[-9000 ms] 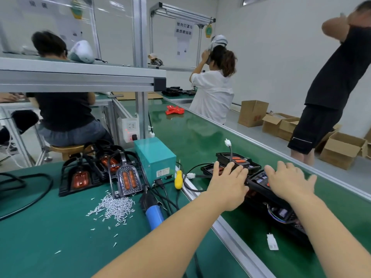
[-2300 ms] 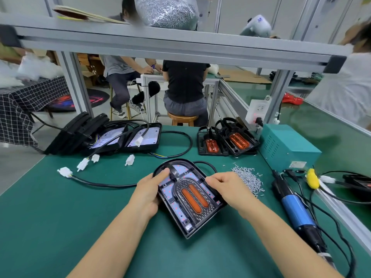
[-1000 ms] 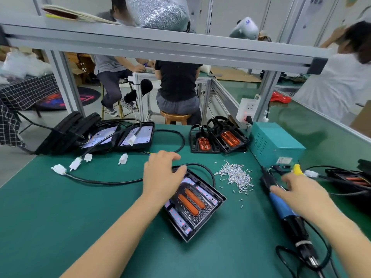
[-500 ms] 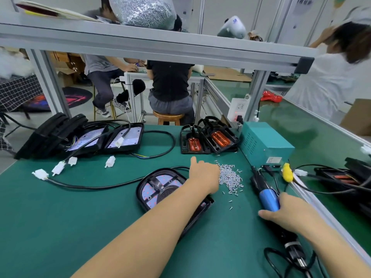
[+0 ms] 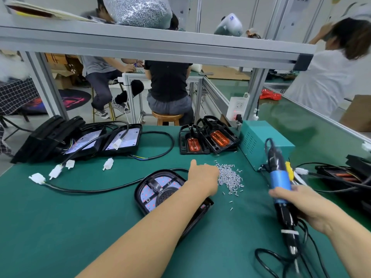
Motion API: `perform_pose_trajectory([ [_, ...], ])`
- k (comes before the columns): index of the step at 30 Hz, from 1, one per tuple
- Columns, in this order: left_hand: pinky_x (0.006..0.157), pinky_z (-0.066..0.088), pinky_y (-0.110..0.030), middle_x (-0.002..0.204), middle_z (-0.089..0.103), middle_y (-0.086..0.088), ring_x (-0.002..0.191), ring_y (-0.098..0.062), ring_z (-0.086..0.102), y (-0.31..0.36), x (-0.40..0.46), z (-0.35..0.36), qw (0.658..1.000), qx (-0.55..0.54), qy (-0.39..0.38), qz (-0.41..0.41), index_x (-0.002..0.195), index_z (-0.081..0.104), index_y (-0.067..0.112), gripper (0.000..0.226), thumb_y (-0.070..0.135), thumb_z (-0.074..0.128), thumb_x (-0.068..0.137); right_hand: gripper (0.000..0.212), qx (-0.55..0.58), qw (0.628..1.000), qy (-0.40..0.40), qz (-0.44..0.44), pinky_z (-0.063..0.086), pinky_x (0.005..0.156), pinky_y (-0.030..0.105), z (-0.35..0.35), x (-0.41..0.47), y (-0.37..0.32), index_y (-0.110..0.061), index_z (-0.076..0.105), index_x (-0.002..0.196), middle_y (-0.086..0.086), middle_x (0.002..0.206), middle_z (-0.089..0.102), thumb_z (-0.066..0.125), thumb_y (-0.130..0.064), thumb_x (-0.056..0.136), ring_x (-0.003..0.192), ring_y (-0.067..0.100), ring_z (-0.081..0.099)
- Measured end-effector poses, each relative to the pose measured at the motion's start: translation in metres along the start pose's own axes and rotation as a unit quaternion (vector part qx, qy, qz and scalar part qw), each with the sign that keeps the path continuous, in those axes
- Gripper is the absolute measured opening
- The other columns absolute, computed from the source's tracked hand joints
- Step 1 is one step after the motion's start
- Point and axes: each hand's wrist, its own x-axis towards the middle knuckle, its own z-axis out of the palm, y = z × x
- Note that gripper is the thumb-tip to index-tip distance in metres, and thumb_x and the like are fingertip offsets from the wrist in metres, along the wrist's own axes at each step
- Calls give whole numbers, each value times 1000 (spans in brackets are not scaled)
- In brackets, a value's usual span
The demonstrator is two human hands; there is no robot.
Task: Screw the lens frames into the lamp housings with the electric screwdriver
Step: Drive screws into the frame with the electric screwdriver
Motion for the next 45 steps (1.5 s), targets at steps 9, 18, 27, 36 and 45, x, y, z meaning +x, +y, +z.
perform_pose_trajectory([
  [9,106,24,-38,58,36,0,53,-16,30,-1,3,4,999,10,27,-26,60,31,15,33,-4,48,81,9,422,896,-56,-128,60,66,31,-17,-22,-49,-11,54,76,3,66,61,63,-12,75,56,12,60],
  [18,100,26,-40,59,38,-1,54,-17,33,-3,2,4,1000,16,5,-1,61,31,15,32,-4,50,79,14,493,849,9,-188,53,58,19,-2,-33,-46,-16,50,80,-4,61,51,47,-6,89,55,9,50],
  [27,66,50,-33,74,60,-9,71,-28,55,-9,2,-3,989,-145,28,-1,74,62,5,5,6,59,78,15,495,838,12,-228,51,59,18,7,-39,-46,-18,47,78,-4,62,49,47,-5,84,56,9,49],
  [36,55,52,-23,53,60,7,47,-7,56,-50,-14,-21,878,-462,103,-70,61,66,10,13,5,65,73,16,579,776,0,-251,47,59,18,27,-43,-72,-17,46,78,-5,61,47,42,-5,89,54,9,47],
  [45,54,51,-23,64,64,-6,52,-14,54,-79,-71,-23,668,-735,106,-45,79,51,12,28,-9,70,76,22,642,713,-28,-281,44,57,20,61,-52,-104,-18,45,69,-6,60,45,46,-7,87,52,7,45],
])
